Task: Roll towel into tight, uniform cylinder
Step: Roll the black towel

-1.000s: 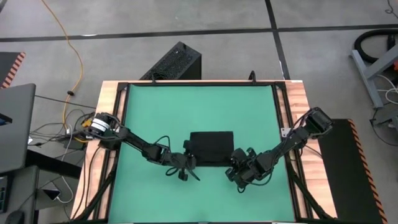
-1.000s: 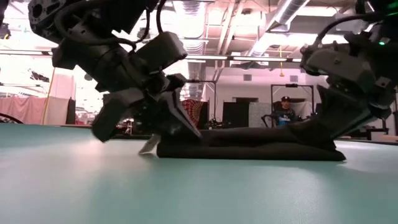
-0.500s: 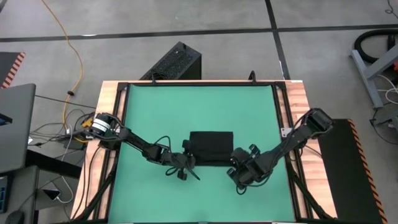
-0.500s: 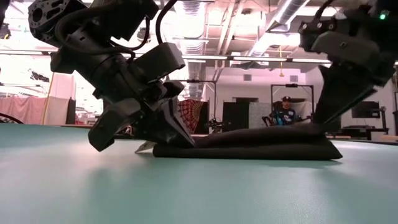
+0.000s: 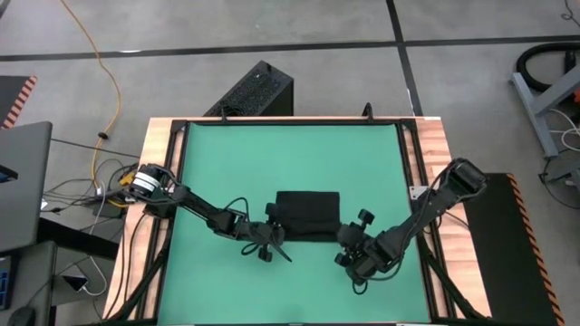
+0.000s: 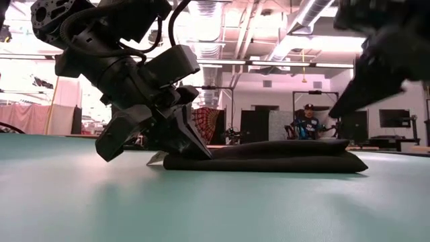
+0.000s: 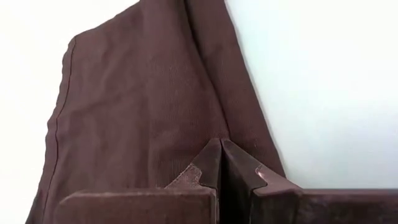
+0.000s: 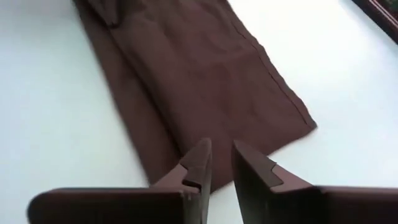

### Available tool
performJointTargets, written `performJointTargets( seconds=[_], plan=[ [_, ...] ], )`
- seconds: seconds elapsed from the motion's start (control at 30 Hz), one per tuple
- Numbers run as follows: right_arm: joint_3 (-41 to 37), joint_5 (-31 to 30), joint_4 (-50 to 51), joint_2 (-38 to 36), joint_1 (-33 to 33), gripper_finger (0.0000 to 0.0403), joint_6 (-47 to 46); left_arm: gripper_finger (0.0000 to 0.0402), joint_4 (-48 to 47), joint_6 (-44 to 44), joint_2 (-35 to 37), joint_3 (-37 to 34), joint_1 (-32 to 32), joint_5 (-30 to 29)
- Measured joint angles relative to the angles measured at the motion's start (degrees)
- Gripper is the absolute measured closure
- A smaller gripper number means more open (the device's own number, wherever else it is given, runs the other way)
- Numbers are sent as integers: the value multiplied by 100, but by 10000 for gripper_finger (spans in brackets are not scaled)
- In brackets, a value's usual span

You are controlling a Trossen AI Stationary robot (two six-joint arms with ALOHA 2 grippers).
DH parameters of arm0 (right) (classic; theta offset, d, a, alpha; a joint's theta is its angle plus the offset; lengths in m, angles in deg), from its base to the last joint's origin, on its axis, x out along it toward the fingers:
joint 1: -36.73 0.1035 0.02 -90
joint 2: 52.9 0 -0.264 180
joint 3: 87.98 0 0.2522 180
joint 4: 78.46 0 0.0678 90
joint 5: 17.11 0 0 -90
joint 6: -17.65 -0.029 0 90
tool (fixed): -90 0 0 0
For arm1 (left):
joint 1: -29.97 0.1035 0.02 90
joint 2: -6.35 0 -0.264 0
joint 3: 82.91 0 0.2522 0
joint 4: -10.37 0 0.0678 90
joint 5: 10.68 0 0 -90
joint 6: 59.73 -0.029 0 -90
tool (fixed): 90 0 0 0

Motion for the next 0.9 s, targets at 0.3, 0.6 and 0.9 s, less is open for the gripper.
performJointTargets(
  seconds=[0.3,0.6,0.9],
  plan=[
    [-1130,-108,-2688,0,-332,333,950,401,14,2,0,0,0,-1],
    [-1581,391,-3168,9,-518,333,978,401,-26,10,257,31,-124,-192],
    [-1587,451,-3160,9,-516,333,1010,401,19,-63,1244,-97,-320,-617]
  ],
)
